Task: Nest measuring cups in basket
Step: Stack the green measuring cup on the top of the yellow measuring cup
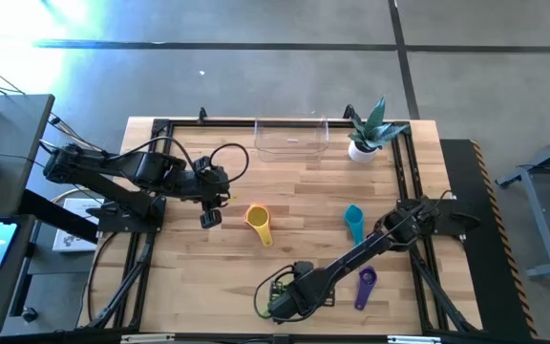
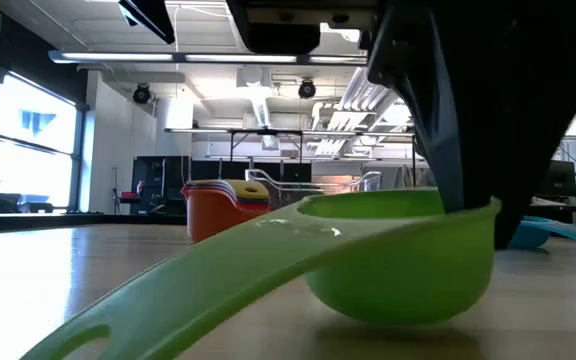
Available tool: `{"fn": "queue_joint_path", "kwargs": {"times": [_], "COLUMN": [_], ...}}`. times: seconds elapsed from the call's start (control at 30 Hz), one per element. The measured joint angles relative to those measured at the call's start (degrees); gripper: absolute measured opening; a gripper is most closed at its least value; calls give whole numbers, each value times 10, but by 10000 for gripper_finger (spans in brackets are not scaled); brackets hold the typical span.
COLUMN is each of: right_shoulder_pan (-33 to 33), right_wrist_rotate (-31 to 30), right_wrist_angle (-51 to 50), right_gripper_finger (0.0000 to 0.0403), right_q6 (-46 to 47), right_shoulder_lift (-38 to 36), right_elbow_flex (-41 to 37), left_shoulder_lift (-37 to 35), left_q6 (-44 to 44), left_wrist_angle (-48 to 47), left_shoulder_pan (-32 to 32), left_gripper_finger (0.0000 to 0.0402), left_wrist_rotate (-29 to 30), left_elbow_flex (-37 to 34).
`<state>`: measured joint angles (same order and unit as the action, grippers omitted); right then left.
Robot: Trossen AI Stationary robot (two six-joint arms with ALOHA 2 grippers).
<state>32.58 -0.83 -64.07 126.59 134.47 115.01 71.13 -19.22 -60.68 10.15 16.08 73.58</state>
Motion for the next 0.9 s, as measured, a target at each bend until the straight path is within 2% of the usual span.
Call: {"fn": "queue_joint_path", "kwargs": {"times": [0.27,0.53,0.63,0.9], "right_shoulder_pan": [-37,-102,-136,-230], "right_wrist_rotate": [-1,-51,-65,-57], "right_wrist_angle": [-122,-260,-243,-224], "right_gripper_finger": [2,1,1,0], "right_q6": [-134,-352,-471,-735], "right_shoulder_lift": [0,0,-8,-16], "right_elbow_flex": [82,189,198,200], "left_shoulder_lift": [0,-13,-28,-80], "left_q6": [0,0,-11,-56], "left_wrist_angle": [-54,-80,-86,-93], "left_shoulder_pan": [0,-5,-18,-62], "left_gripper_finger": [78,78,78,78], "left_wrist_rotate": [-15,-16,-16,-16], "left_elbow_flex": [0,0,0,0]}}
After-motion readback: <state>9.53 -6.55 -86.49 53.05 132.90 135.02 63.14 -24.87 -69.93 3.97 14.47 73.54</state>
